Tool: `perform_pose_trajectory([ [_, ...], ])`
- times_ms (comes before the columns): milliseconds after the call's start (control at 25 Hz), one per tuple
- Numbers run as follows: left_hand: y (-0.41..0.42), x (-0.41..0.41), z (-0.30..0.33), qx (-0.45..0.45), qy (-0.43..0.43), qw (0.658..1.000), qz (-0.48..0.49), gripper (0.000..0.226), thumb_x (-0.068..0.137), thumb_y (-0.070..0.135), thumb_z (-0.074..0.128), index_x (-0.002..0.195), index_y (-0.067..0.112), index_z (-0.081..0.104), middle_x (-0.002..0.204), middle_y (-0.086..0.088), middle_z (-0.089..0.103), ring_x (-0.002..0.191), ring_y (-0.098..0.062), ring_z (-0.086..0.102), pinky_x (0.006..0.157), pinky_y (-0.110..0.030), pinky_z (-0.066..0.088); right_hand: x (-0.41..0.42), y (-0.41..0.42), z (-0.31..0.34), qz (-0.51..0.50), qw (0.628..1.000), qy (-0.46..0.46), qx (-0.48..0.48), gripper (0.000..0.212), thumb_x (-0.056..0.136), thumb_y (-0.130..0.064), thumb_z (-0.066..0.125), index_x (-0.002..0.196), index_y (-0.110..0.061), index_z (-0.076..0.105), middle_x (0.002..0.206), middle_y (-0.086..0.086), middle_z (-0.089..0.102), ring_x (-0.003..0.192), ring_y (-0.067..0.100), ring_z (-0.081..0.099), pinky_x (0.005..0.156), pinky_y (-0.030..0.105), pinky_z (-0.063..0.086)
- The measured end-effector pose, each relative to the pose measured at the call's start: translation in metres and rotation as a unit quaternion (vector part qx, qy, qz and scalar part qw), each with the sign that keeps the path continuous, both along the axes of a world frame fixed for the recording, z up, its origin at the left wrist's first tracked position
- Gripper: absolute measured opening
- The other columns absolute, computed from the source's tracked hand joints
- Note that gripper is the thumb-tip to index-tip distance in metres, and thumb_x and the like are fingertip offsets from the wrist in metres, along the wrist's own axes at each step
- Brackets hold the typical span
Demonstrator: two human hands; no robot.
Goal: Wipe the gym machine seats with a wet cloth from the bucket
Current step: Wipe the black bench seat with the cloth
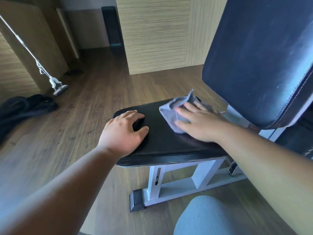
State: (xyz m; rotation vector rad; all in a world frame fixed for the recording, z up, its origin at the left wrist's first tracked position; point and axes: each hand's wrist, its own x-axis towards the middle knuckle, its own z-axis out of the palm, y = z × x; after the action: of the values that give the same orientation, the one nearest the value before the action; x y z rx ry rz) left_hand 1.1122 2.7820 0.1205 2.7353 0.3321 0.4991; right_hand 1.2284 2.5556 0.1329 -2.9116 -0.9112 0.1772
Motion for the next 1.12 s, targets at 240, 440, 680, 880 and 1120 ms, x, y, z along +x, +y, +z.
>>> perform_pose_trajectory([
  [240, -0.001, -0.001, 0.001, -0.021, 0.001, 1.0, 0.005, 0.038, 0.092, 0.047, 0.052, 0.128, 0.039, 0.06, 0.146, 0.02, 0.048, 0.133, -0.012, 0.043, 0.11, -0.032, 0.032, 0.013, 0.03, -0.002, -0.043, 0.999, 0.001, -0.017, 0.066, 0.088, -0.068, 0.006, 0.152, -0.054, 0.002, 0.167, -0.017, -0.008, 0.154, 0.023, -0.01, 0.117, 0.062, 0.0],
  [440, 0.002, 0.001, -0.003, -0.008, -0.003, 1.0, -0.008, 0.039, 0.093, 0.041, 0.047, 0.13, 0.037, 0.058, 0.148, 0.018, 0.046, 0.137, -0.01, 0.039, 0.111, -0.029, 0.025, -0.063, -0.021, -0.006, 0.041, 0.989, -0.066, 0.124, 0.051, 0.098, -0.043, 0.033, 0.147, -0.031, 0.045, 0.161, -0.01, 0.032, 0.148, 0.016, 0.025, 0.118, 0.027, 0.016],
  [680, 0.007, 0.002, -0.003, 0.014, 0.035, 0.999, -0.023, 0.055, 0.087, 0.052, 0.037, 0.136, 0.035, 0.053, 0.153, 0.014, 0.041, 0.145, -0.009, 0.028, 0.12, -0.034, 0.017, -0.022, 0.022, 0.007, 0.029, 1.0, -0.004, -0.011, 0.057, 0.093, -0.067, 0.024, 0.148, -0.061, 0.01, 0.167, -0.013, 0.001, 0.153, 0.031, 0.002, 0.118, 0.064, 0.008],
  [880, 0.005, 0.002, 0.004, -0.009, 0.088, 0.996, -0.017, 0.05, 0.093, 0.045, 0.041, 0.14, 0.03, 0.052, 0.157, 0.008, 0.037, 0.148, -0.011, 0.024, 0.121, -0.033, 0.012, -0.036, 0.014, 0.005, 0.096, 0.994, 0.002, 0.057, 0.049, 0.097, -0.046, 0.038, 0.139, -0.031, 0.058, 0.149, -0.002, 0.052, 0.14, 0.032, 0.042, 0.106, 0.054, 0.038],
  [1120, -0.013, -0.049, 0.068, -0.093, 0.187, 0.976, 0.055, 0.029, 0.092, 0.038, 0.056, 0.119, 0.033, 0.066, 0.138, 0.01, 0.056, 0.125, -0.02, 0.054, 0.095, -0.034, 0.043, -0.086, -0.013, 0.079, 0.004, 0.989, 0.108, 0.098, 0.032, 0.093, -0.037, 0.042, 0.097, -0.022, 0.07, 0.097, -0.006, 0.068, 0.09, 0.027, 0.063, 0.068, 0.039, 0.051],
])
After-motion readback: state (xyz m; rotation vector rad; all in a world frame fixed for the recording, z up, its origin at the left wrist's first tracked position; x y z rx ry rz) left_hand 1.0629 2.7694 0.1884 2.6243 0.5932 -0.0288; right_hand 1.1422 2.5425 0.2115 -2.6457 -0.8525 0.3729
